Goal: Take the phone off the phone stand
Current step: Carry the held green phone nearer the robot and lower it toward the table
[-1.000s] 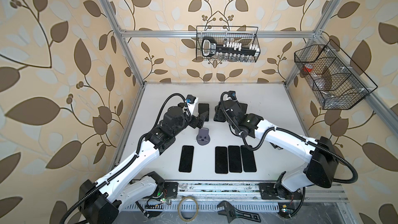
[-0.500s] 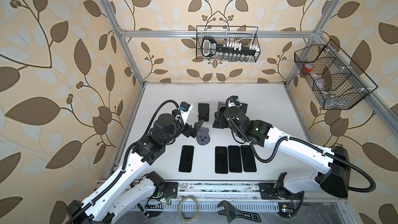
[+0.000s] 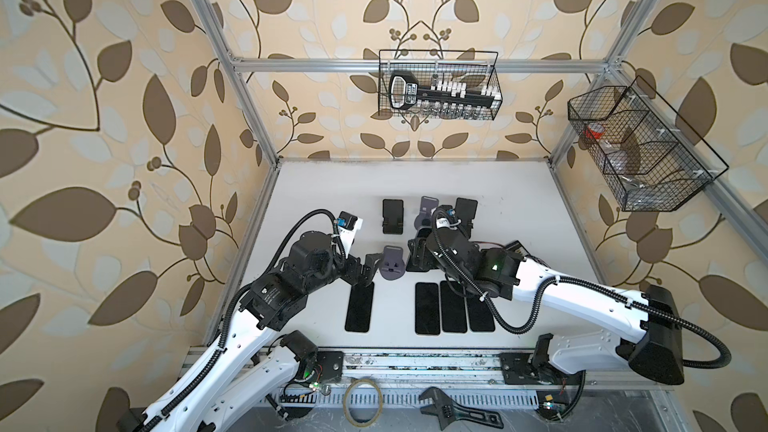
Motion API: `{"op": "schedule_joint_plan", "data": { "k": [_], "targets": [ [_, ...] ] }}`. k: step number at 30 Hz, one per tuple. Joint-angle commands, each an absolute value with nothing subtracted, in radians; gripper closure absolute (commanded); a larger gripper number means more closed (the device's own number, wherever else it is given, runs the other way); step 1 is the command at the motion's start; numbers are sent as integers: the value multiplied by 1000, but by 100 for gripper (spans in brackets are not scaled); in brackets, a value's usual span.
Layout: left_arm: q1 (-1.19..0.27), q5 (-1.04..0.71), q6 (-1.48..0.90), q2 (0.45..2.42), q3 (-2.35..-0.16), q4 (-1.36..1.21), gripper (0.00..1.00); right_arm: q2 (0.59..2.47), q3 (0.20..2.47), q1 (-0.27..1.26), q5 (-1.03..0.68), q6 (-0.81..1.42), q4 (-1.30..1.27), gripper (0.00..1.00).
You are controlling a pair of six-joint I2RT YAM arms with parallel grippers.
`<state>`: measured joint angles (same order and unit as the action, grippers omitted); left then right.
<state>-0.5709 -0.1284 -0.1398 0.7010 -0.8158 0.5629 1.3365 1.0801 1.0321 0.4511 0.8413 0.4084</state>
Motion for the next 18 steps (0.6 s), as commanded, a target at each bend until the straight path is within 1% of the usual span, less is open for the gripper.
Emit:
{"op": "schedule_joint_plan", "data": {
  "k": [1, 11, 18],
  "targets": [
    [-579, -129, -235, 720, -863, 678, 1, 1311, 1076, 1043, 435, 875, 386, 32],
    [-580, -101, -304, 741, -911, 811, 1, 1316, 1057, 1065, 353, 906, 380, 32],
    [-580, -116, -359, 770, -950, 911, 1, 1381, 1059, 1097, 269, 955, 398, 32]
  ]
}}
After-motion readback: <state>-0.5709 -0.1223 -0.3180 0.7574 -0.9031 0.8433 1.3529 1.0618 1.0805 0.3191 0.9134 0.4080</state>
